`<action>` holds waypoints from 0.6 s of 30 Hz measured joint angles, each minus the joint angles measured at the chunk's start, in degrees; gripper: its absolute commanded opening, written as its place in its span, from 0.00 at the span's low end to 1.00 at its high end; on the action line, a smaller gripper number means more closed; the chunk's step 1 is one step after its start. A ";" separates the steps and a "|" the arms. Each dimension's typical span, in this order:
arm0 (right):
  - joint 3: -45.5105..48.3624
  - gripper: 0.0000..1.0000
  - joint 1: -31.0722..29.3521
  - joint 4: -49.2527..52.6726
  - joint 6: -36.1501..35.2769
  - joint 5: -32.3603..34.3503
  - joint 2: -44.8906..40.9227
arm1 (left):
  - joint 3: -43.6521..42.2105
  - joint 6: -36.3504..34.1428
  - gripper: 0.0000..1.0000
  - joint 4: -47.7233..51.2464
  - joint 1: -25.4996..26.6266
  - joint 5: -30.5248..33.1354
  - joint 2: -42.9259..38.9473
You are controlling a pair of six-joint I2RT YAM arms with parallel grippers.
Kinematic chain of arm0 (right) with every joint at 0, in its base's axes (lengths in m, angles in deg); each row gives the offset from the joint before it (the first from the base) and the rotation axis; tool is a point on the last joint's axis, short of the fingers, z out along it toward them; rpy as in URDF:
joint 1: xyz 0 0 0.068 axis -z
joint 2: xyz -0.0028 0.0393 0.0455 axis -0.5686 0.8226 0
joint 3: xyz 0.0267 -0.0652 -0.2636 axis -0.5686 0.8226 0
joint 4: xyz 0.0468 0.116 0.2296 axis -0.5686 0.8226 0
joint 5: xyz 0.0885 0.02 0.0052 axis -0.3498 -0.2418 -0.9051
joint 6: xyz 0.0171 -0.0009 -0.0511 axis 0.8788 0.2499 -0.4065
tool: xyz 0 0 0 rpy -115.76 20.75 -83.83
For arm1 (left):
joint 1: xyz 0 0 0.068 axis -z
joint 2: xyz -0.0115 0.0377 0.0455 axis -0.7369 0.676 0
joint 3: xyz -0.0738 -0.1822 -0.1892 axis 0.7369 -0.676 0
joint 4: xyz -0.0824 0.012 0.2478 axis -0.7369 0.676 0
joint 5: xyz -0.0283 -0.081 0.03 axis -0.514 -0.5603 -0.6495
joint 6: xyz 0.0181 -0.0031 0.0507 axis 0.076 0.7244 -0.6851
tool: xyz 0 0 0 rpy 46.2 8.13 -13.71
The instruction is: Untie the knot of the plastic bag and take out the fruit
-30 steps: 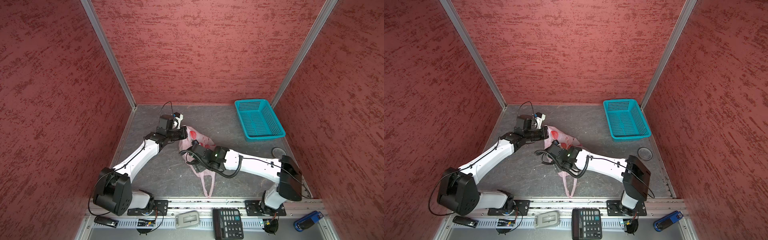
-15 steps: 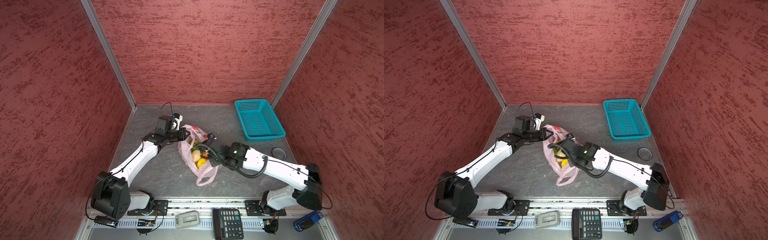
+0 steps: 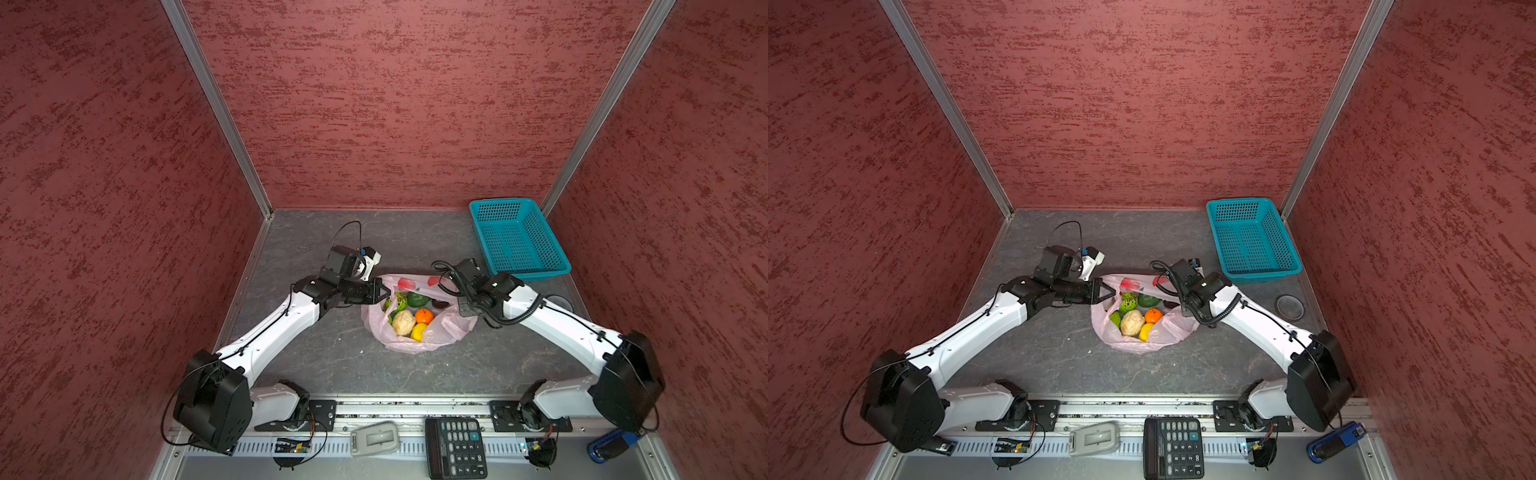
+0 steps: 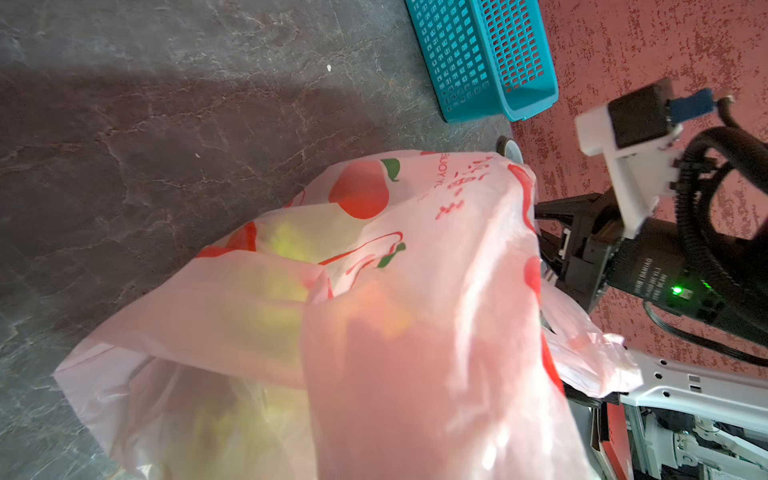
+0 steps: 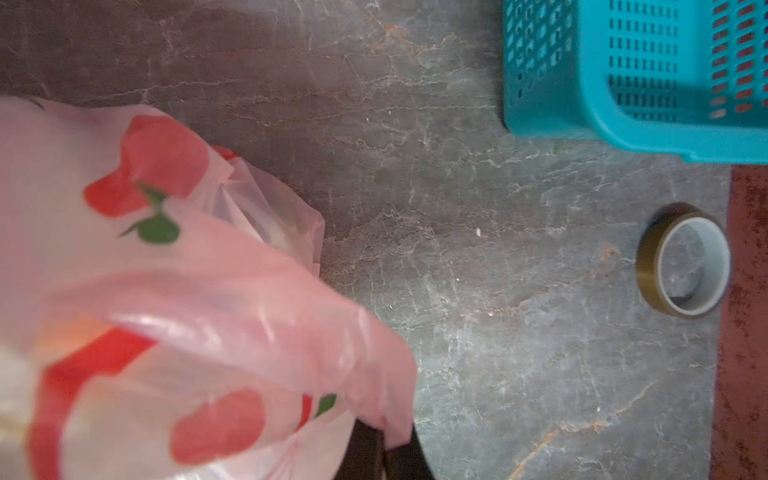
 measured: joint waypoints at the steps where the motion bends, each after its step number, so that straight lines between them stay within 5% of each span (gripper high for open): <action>1: -0.76 0.52 0.20 0.74 -0.59 -0.28 0.44 | 0.66 0.04 0.00 0.66 -0.09 0.11 0.35; 4: -7.02 0.73 0.79 5.77 -1.53 -3.87 0.33 | 3.72 0.07 0.00 2.32 -0.28 0.83 1.70; 7: -16.02 0.82 0.98 8.79 -1.77 -10.19 -1.25 | 5.66 0.28 0.00 2.95 -0.26 0.92 2.38; 13: -25.94 0.89 -1.81 11.32 0.09 -20.63 -6.62 | 6.21 1.46 0.00 3.08 -0.26 0.85 2.71; 18: -23.71 0.89 -9.20 5.97 3.30 -24.83 -6.71 | 6.19 2.19 0.00 3.08 -0.26 0.72 2.82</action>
